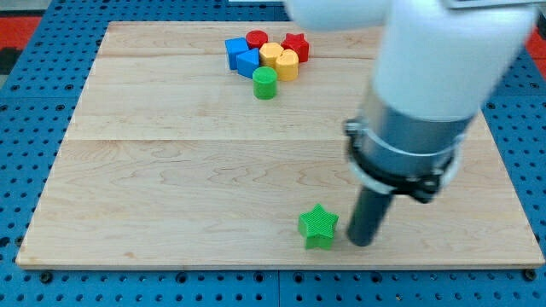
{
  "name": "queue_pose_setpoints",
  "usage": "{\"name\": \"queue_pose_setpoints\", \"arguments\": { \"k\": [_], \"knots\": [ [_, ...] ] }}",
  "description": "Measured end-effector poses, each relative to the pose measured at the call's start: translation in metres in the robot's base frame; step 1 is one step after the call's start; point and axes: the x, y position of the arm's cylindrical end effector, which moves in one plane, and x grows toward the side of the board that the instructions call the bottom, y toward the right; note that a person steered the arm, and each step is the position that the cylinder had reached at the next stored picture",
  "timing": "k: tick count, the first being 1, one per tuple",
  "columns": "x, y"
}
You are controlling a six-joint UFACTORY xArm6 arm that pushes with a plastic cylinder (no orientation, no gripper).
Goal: Place the green star towards the green circle
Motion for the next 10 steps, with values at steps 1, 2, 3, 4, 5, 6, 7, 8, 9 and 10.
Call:
{"name": "queue_pose_setpoints", "arguments": {
  "k": [1, 2, 3, 4, 5, 6, 7, 8, 9, 10],
  "knots": [
    [0.001, -0.013],
    [0.003, -0.001],
    [0.003, 0.0],
    [0.0, -0.001],
    [-0.001, -0.018],
    [0.028, -0.035],
    [-0.004, -0.09],
    [-0.037, -0.037],
    [-0.035, -0.02],
    [-0.026, -0.016]
  ]
}}
